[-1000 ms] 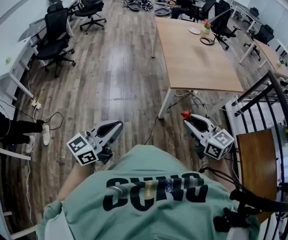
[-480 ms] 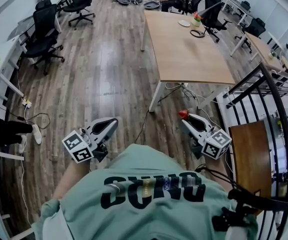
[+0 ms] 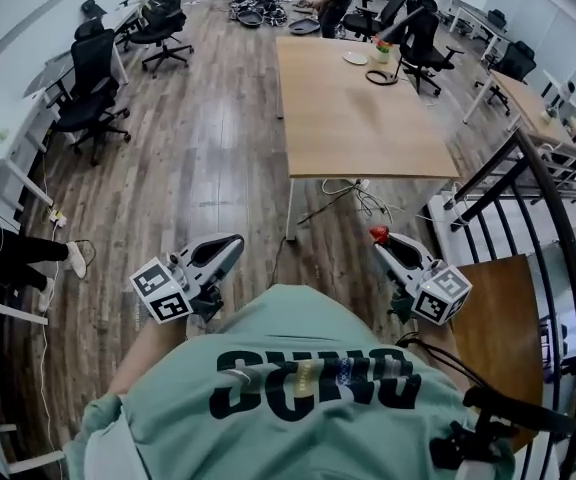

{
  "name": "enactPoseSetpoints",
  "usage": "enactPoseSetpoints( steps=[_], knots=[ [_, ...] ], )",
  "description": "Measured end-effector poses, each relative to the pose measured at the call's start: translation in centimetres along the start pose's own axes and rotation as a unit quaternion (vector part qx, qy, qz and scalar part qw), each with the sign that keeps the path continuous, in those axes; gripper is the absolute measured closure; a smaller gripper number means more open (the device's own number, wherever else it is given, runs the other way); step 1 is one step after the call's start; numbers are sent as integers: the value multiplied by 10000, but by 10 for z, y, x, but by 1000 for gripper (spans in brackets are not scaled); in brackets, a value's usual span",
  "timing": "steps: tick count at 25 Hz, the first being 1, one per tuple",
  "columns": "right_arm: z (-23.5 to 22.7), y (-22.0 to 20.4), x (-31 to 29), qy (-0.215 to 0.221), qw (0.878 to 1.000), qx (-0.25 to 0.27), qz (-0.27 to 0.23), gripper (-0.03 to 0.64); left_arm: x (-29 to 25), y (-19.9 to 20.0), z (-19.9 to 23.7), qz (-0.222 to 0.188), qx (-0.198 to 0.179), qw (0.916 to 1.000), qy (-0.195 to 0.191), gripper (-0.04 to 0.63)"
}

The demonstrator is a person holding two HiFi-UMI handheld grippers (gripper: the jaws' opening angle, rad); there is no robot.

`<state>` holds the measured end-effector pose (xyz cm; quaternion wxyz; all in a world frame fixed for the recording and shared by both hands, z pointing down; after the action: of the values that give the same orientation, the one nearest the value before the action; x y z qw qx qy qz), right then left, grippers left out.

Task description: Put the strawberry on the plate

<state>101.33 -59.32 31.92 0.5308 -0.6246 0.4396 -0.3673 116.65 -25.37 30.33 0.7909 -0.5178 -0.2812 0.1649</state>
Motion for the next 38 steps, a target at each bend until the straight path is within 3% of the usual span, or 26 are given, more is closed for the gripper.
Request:
enactPoseSetpoints(
  steps=[8,15,22,26,31,38],
  knots=[
    [-63,11,64,-303,9994,-21,-147,505,-89,-30,-25,262,164,9988,-374,591],
    [-78,-7,71,-372,9985,-346,-196,505,-112,-35,-24,483,212,9977,-421,591],
    [-97,-8,49,-400,9985,-370,-44,505,-121,-34,8,312,389,9975,-493,591],
    [-92,-5,-11,-177,9997,-156,86,505,-90,-21,52,132,403,9986,-313,591],
    [-81,-3,-135,83,9997,120,202,505,-27,7,144,-107,360,9992,-103,591],
    [-60,19,-338,420,9991,-27,-62,505,55,89,283,59,197,9997,141,591]
  ],
)
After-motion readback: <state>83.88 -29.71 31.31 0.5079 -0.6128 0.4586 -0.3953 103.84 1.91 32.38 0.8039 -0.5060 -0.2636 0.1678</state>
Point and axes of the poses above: the fingertips, and each gripper's own axes: x backward along the fingers, z to its left, y out of its top, the point moved 7 cm from there along x, backward along the fingers, and after that the axes turned 6 degrees about -z, right-handed, at the moved point
